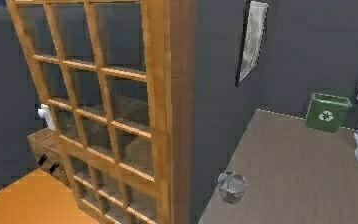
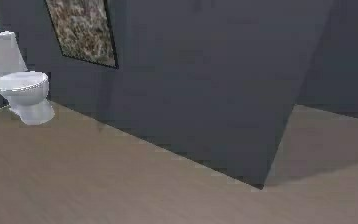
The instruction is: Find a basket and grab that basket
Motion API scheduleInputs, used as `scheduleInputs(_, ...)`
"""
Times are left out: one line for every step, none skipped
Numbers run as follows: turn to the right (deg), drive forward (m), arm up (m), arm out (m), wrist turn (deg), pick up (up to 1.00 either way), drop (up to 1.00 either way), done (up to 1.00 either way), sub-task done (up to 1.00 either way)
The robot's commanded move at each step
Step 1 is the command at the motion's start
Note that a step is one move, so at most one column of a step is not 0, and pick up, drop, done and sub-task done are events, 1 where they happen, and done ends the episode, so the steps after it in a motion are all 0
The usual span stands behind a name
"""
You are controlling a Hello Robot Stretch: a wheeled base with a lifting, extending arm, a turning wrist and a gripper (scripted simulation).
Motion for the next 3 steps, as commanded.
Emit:
scheduleInputs(-45.0, 0.0, 0.0, 0.0, 0.0, 0.0, 0.0, 0.0, 0.0)
scheduleInputs(-36.0, 0.0, 0.0, 0.0, 0.0, 0.0, 0.0, 0.0, 0.0)
scheduleInputs(0.0, 1.0, 0.0, 0.0, 0.0, 0.0, 0.0, 0.0, 0.0)
